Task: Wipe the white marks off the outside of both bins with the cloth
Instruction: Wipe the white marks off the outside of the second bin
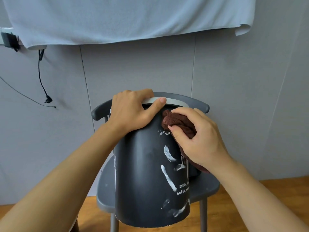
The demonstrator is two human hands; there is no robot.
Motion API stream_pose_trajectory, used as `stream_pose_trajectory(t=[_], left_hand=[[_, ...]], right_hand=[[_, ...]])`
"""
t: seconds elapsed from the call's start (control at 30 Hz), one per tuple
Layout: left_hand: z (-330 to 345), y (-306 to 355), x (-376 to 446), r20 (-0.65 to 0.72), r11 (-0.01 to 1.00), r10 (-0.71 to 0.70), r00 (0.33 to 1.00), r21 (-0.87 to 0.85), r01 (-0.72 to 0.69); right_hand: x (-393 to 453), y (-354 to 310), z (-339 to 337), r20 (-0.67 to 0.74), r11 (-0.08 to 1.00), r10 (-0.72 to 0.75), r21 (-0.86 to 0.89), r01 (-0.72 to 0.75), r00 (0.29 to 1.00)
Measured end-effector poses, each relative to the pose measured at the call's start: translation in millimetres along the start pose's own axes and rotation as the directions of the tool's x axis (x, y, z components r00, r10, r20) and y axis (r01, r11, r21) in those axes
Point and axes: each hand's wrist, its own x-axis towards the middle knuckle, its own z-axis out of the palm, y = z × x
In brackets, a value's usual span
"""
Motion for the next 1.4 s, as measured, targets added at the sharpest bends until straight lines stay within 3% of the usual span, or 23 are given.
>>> stream_pose_trajectory(t=[0.1,0.3,0.37,0.57,0.63,0.8,0.87,1.03,1.1,1.27,1.4], left_hand=[[2.1,-2.1,0.8,-0.002,1.000,-0.011,1.000,-0.010,0.011],[1.0,-17.6,0.5,0.016,0.997,-0.075,0.997,0.017,0.075],[0.0,-18.0,0.0,0.016,0.997,-0.067,0.998,0.032,0.066],[-0.7,-12.0,-1.1,0.006,0.999,-0.024,1.000,0.041,0.024],[-0.4,-12.8,-1.4,0.006,0.999,-0.025,1.000,0.042,0.025],[-2.3,-24.7,-3.3,0.005,0.996,-0.071,0.997,0.060,0.071],[-3.3,-25.9,-4.3,-0.001,0.995,-0.078,0.997,0.057,0.078],[-4.2,-20.3,-5.2,0.001,0.998,-0.048,0.999,0.049,0.047],[-4.7,-19.7,-5.3,0.004,0.998,-0.039,0.999,0.048,0.039],[-5.5,-21.7,-4.8,0.021,0.996,-0.063,0.998,0.061,0.061],[-4.2,-14.0,-4.2,0.023,0.998,-0.034,0.999,0.062,0.033]], right_hand=[[0.7,-4.4,0.7,0.064,0.999,0.013,-0.030,-0.011,0.998],[-15.2,-9.5,-0.9,0.353,0.997,-0.071,0.004,0.074,0.933],[-13.1,-10.0,-1.7,0.323,0.995,-0.092,-0.008,0.100,0.942],[8.1,-5.7,8.7,0.055,0.997,-0.014,-0.078,0.018,0.998],[0.1,-3.3,9.6,0.095,0.997,-0.025,-0.064,0.031,0.995],[-29.0,0.0,-6.3,0.368,0.998,-0.067,0.031,0.060,0.927],[-23.1,-2.9,-7.7,0.354,0.997,-0.077,0.021,0.075,0.932],[7.1,-9.6,2.1,0.147,1.000,-0.017,-0.019,0.020,0.989],[4.2,-10.2,2.7,0.176,0.999,-0.026,-0.028,0.031,0.984],[-13.6,-13.2,-11.3,0.417,0.995,-0.070,-0.036,0.093,0.906],[17.9,-22.2,-8.0,0.291,0.996,-0.067,-0.036,0.081,0.955]])
